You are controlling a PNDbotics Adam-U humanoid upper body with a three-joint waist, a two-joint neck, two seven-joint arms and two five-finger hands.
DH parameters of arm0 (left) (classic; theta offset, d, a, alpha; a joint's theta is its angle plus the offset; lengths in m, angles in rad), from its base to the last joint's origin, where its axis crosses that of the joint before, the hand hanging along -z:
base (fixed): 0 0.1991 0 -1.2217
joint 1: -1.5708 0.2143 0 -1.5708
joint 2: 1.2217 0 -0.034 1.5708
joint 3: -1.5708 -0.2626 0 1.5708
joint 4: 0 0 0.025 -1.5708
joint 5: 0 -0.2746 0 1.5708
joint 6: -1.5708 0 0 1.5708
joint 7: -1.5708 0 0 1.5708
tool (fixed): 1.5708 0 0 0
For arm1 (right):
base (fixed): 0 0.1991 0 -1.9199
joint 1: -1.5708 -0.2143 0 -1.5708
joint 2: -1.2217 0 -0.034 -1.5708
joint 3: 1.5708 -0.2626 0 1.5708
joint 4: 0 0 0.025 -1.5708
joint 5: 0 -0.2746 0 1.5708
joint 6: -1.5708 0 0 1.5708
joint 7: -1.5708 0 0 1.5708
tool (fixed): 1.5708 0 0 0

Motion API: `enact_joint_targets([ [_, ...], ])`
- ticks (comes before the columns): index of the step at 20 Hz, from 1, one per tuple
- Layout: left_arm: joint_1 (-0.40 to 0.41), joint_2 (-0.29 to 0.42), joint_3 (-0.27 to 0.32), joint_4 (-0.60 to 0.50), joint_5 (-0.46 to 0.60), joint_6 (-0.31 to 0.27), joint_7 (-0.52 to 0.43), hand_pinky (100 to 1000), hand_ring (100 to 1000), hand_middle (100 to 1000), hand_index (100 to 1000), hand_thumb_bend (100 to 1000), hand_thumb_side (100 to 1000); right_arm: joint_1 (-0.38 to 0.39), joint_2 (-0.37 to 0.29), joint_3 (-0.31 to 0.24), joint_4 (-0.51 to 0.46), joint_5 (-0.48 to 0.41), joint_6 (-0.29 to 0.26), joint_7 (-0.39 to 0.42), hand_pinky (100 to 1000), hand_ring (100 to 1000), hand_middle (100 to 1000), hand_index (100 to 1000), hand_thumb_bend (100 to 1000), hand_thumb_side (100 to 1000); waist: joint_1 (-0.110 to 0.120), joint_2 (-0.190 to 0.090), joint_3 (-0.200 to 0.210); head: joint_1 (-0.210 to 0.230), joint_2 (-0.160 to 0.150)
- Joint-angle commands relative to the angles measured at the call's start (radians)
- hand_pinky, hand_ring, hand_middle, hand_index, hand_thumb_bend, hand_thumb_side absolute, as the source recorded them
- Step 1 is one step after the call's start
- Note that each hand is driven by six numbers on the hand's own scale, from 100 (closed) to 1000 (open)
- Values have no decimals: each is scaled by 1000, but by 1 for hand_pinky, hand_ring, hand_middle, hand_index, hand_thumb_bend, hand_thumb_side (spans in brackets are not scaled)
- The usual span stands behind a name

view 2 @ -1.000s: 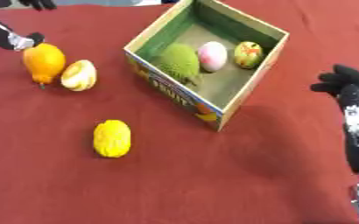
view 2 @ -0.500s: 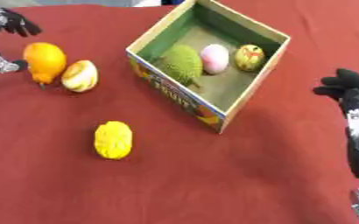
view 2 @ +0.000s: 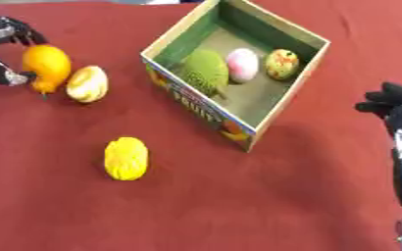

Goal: Pick up objects on the table and place them in the box.

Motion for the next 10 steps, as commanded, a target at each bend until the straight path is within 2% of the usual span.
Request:
enact_joint_targets([
  [1,-22,5,15,5,3,-14,33,795,748,688,777,100,100,-5,-10,-3,-15,7,2,-4,850,693,693,829,100,744,-1,-15,-2,1,-10],
  [5,-30,1,15,-10,61,-25,61,776,711,637,697,100,100,-4,-8,-5,-15,10,4,-8,850,693,692,828,100,742,1,-16,-1,-3,-5],
  [10,-49,23,14,-91,122,-18,56,767,696,625,673,100,100,7,-7,-23,-15,42,19,-27,851,693,691,825,100,728,8,-27,1,-11,5],
])
